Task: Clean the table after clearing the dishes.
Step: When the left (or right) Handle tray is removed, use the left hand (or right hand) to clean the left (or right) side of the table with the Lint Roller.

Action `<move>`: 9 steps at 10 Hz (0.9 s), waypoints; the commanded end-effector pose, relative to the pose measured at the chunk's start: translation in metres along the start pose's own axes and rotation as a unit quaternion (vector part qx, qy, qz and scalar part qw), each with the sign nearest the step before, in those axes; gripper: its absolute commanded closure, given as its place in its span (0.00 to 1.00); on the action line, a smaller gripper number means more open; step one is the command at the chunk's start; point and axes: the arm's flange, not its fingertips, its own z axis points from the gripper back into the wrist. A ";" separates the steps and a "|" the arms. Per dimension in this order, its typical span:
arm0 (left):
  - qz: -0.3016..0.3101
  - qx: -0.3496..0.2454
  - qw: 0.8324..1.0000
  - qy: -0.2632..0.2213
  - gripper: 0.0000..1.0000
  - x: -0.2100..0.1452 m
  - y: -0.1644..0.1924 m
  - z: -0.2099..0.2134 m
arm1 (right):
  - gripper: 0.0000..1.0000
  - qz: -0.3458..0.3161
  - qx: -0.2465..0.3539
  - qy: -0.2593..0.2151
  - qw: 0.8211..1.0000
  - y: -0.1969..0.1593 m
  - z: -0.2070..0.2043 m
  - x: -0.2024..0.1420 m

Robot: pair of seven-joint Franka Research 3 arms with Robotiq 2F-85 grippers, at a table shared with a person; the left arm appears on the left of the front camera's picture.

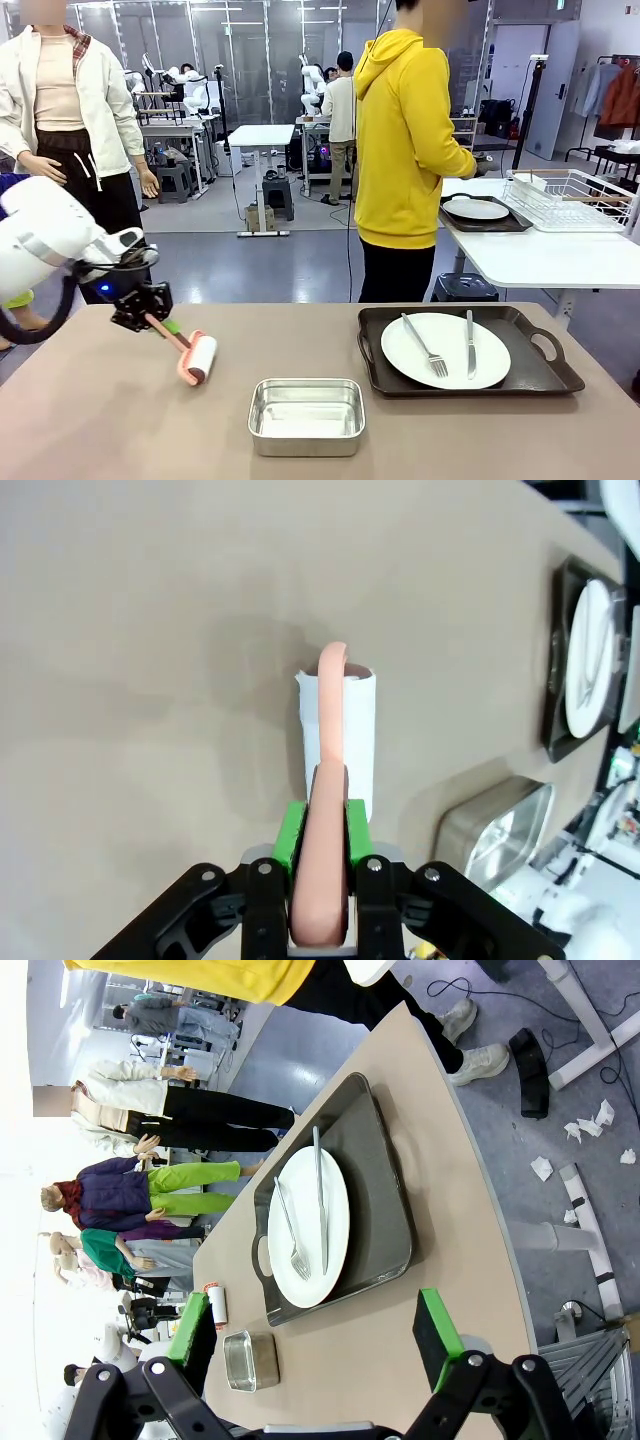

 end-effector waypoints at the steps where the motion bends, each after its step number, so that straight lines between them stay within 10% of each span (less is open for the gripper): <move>1: -0.026 0.023 0.999 0.018 0.79 -0.026 0.046 0.001 | 0.00 0.002 0.003 0.001 1.000 0.001 0.001 -0.001; 9: 0.007 0.081 0.997 0.000 0.79 -0.052 0.173 0.097 | 0.00 0.002 0.003 0.001 1.000 0.001 0.001 -0.001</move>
